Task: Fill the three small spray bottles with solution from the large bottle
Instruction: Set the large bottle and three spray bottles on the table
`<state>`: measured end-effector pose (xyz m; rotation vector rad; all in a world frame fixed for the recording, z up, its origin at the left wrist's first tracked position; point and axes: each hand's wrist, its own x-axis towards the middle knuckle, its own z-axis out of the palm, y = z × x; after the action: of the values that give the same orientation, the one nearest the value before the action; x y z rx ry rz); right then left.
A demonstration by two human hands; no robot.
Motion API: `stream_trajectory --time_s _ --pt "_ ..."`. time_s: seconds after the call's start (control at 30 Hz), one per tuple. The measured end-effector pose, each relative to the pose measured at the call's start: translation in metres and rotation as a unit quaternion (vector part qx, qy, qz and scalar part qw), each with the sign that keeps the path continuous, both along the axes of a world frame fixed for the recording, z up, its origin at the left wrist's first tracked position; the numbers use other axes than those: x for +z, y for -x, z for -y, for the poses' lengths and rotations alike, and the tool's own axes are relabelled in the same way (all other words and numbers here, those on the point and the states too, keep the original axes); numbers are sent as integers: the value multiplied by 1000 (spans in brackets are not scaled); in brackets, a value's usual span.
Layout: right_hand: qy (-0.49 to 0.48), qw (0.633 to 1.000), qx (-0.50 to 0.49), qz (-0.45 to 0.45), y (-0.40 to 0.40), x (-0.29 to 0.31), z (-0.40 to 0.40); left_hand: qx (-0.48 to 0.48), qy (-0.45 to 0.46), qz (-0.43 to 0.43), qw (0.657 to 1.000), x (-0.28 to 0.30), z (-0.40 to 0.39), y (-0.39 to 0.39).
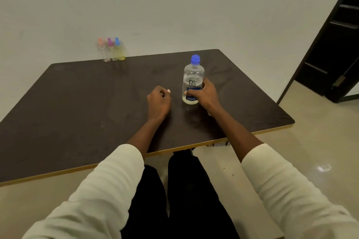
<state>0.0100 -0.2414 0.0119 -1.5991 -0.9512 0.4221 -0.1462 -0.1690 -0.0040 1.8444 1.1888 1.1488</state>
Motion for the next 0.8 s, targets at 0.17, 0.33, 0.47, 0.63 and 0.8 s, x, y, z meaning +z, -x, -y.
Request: stream_trajectory --time_s 0.17,0.33,0.47,0.63,0.8 --pt "5 1000 13 13 2 -2 15 -5 -2 -29 1000 -2 1 0" --pt "1 1000 18 2 5 -3 17 -5 -15 -37 999 -1 0 0" --pt "13 999 41 -22 6 -5 19 -2 -16 -42 999 -3 -1 0" --pt "-161 970 -162 88 26 -5 32 2 -13 -24 1000 -7 -1 0" --pt "-261 941 -107 187 76 22 17 42 -10 56 997 -1 0 5"
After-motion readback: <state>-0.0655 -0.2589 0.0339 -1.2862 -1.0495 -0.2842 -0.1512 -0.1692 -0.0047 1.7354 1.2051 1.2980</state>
